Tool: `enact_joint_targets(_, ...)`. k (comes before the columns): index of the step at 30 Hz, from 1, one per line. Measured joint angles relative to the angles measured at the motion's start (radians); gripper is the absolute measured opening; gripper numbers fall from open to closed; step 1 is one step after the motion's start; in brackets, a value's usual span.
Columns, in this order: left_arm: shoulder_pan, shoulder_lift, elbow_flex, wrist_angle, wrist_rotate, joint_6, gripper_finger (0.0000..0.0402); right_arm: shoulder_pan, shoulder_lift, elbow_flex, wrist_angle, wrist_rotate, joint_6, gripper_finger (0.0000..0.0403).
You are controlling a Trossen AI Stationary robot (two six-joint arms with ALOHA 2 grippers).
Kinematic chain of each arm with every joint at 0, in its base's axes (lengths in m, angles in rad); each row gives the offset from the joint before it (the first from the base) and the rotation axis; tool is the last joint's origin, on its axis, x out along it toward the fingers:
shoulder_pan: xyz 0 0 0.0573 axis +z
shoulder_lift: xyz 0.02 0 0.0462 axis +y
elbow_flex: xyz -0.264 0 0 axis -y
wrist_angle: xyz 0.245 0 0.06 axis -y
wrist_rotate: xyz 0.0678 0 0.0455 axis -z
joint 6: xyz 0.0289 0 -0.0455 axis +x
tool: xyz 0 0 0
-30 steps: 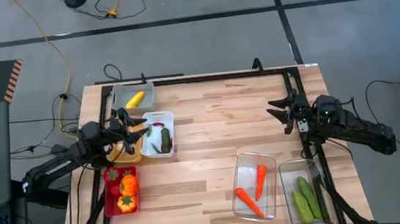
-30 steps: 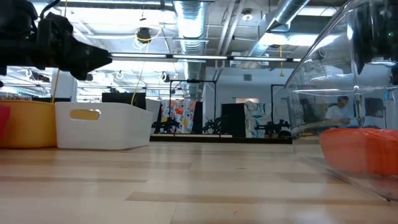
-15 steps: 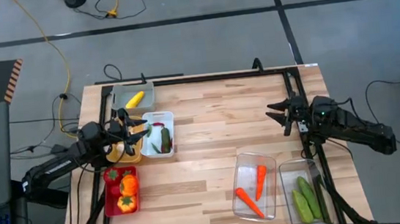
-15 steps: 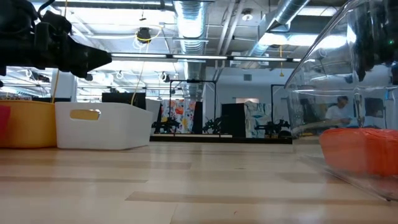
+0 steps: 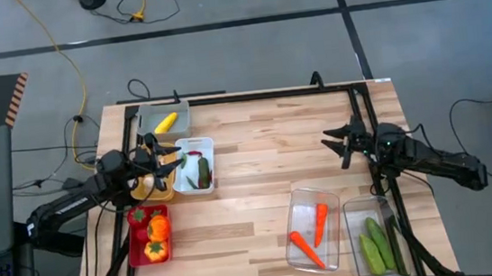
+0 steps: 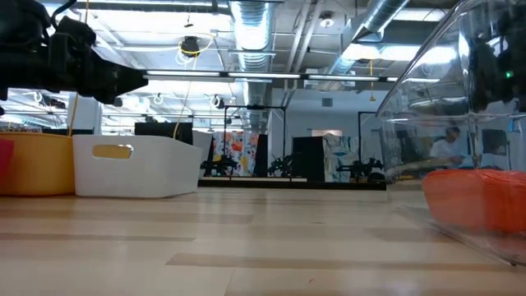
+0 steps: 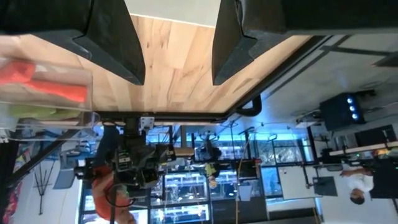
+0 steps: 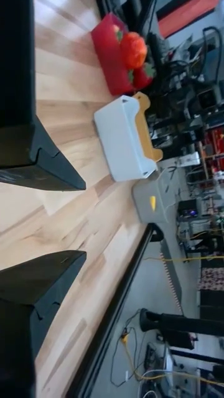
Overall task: Sort produce into baskets
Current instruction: Return to Home Position
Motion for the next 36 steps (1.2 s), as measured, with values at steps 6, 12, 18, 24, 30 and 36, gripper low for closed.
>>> enact_joint_targets(6, 0.0, 0.038, -0.001, -0.002, -0.001, 0.005, 0.0173, 0.0, 0.002, 0.0, -0.003, 0.004, 0.0, 0.0193)
enact_joint_targets(12, 0.0, 0.089, -0.001, -0.002, -0.001, 0.047, 0.0173, 0.0, 0.002, 0.0, -0.005, 0.005, 0.003, 0.0193)
enact_joint_targets(18, 0.0, 0.096, -0.001, -0.001, -0.001, 0.08, 0.0173, 0.0, 0.002, -0.001, 0.0, 0.009, -0.008, 0.0193)
enact_joint_targets(24, 0.0, 0.096, -0.002, -0.001, -0.001, 0.088, 0.0173, 0.002, 0.002, -0.072, 0.197, 0.003, -0.052, 0.0193)
enact_joint_targets(30, 0.0, 0.096, -0.002, 0.001, -0.001, 0.088, 0.0173, 0.002, 0.024, -0.071, 0.201, -0.001, -0.06, 0.0193)
enact_joint_targets(36, 0.0, 0.097, -0.002, 0.0, -0.016, 0.099, 0.0173, 0.001, 0.062, -0.071, 0.201, -0.002, -0.004, 0.0193)
